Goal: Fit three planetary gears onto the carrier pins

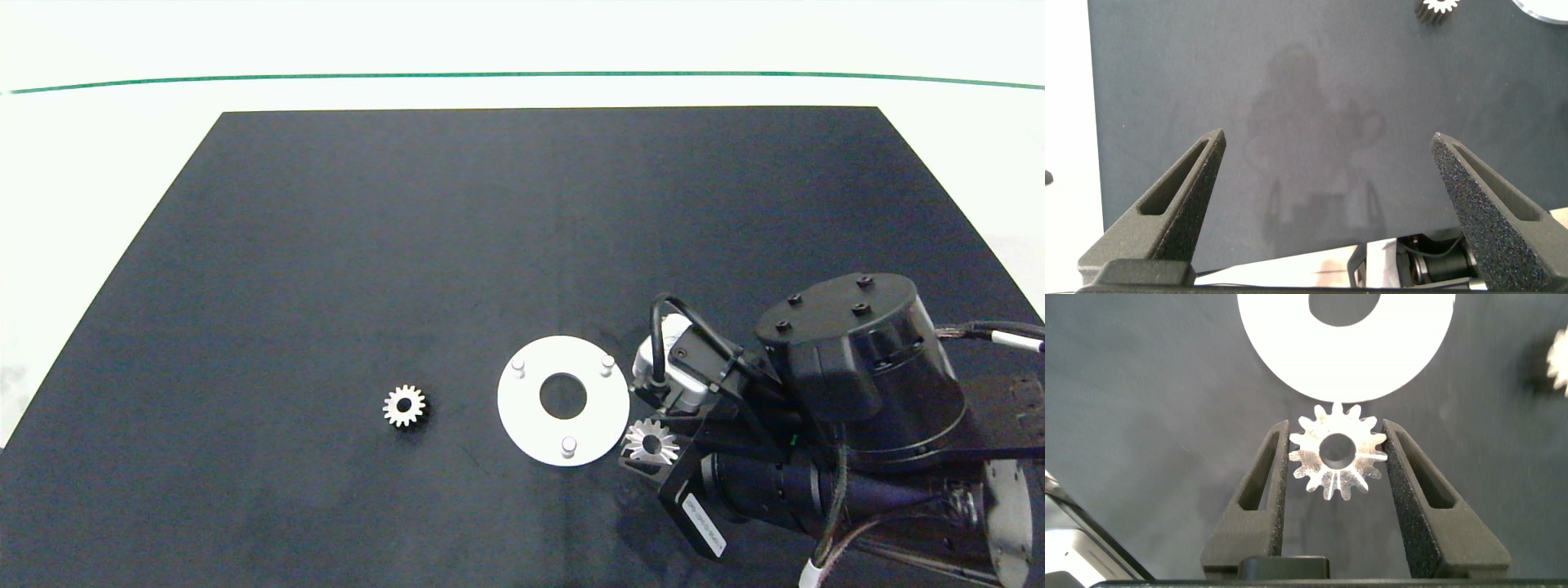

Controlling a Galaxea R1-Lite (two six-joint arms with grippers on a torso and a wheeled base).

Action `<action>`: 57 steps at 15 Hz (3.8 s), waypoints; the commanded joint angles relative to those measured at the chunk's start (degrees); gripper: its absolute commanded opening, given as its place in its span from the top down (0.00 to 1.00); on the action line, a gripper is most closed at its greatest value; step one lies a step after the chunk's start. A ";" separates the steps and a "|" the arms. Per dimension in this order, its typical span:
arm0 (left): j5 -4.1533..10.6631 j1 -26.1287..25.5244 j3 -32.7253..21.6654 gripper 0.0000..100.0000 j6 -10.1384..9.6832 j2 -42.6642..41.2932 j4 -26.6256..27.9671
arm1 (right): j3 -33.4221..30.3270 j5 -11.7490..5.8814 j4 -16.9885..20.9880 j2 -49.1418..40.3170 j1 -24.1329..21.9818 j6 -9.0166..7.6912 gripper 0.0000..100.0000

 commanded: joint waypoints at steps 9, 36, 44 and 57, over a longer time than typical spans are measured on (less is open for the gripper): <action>0.04 -0.08 -0.10 0.00 0.03 0.54 -0.65 | -2.24 -2.50 -3.98 6.63 3.74 -0.14 0.93; -0.05 -0.16 -0.27 0.00 0.03 1.07 -2.24 | -6.37 -2.50 -5.21 11.81 3.39 -0.23 0.93; 0.04 -1.13 -0.19 0.00 -0.06 1.16 -2.24 | -6.81 -2.41 -5.30 12.78 2.95 -0.14 0.93; -0.05 -1.22 -0.27 0.00 -0.06 1.33 -2.32 | -5.05 -3.82 -5.74 2.67 -1.36 -0.05 0.00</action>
